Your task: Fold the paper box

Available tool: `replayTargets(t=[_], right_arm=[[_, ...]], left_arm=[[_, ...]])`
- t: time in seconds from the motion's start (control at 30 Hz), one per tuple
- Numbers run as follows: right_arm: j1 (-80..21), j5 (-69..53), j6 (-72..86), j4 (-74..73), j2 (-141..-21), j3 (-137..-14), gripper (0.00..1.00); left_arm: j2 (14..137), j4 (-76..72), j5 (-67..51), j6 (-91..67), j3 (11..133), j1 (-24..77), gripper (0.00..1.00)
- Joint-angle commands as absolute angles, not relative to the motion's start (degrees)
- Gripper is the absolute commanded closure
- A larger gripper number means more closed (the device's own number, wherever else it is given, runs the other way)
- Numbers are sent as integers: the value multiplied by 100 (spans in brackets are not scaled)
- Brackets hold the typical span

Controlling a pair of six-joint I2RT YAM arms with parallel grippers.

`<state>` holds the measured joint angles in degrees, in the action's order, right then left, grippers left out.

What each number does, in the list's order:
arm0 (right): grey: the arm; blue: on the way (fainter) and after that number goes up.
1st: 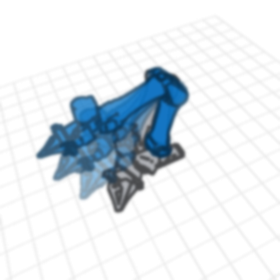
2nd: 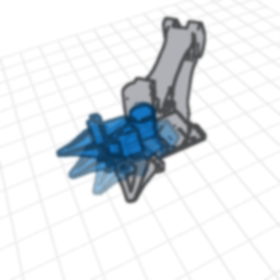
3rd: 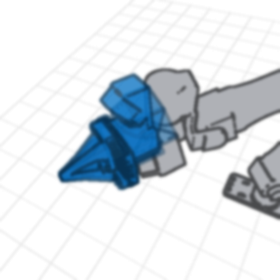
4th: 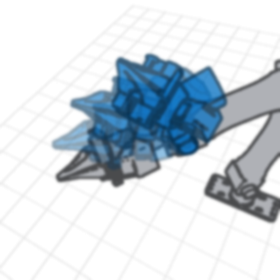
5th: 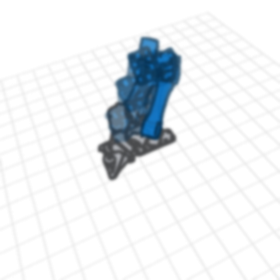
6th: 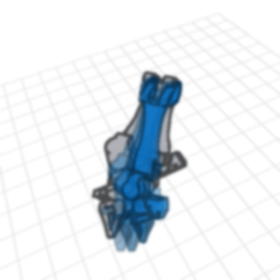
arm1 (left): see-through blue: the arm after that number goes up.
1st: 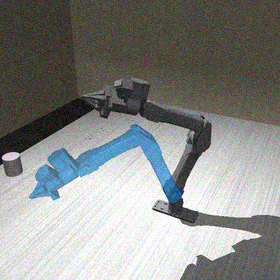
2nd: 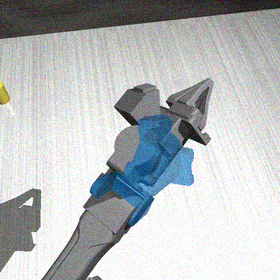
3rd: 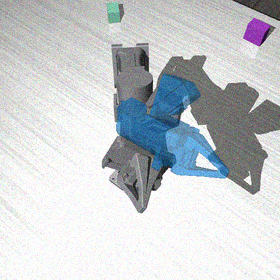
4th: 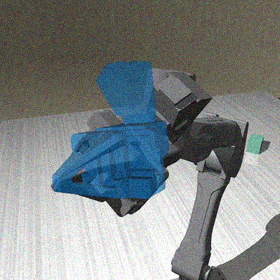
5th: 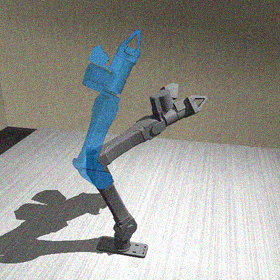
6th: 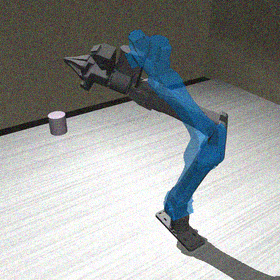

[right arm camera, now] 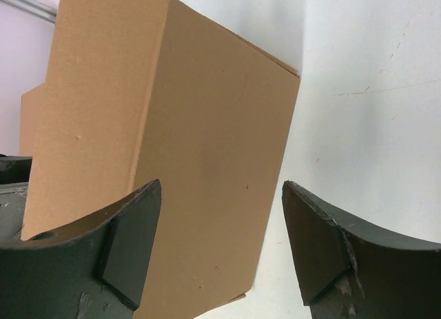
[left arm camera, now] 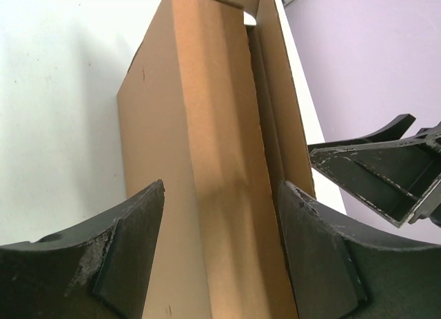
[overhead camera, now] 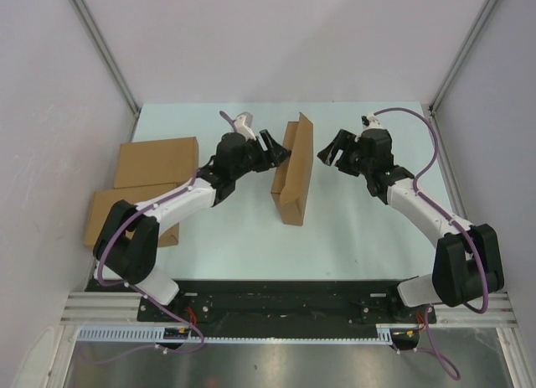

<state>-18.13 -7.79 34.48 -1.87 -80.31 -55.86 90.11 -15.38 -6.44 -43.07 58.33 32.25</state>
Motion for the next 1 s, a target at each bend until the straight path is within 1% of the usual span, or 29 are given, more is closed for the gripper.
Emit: replayTargets(t=[0.0,0.3,0.57,0.73,0.83,0.93,0.97], right_arm=[[-1784,-712,3384,-88,-7822,-5783,24],[-1740,-756,3375,-97,-7813,-5783,24],[-1740,-861,3437,-62,-7875,-5783,24],[-1732,-870,3454,123,-7928,-5783,24],[-1740,-896,3472,167,-7954,-5783,24],[-1740,-931,3472,202,-7989,-5783,24],[-1740,-940,3472,202,-7998,-5783,23]], left_arm=[[8754,-1591,-650,-4289,6091,3164,28],[8850,-1652,-641,-4438,5986,2857,28],[9211,-2336,-1440,-4711,5810,2795,27],[9483,-2470,-1801,-4755,5932,2804,28],[9650,-2408,-1819,-4764,5915,2804,30],[9799,-2408,-1828,-4737,5871,2804,37],[9861,-2417,-1819,-4729,5862,2804,41]])
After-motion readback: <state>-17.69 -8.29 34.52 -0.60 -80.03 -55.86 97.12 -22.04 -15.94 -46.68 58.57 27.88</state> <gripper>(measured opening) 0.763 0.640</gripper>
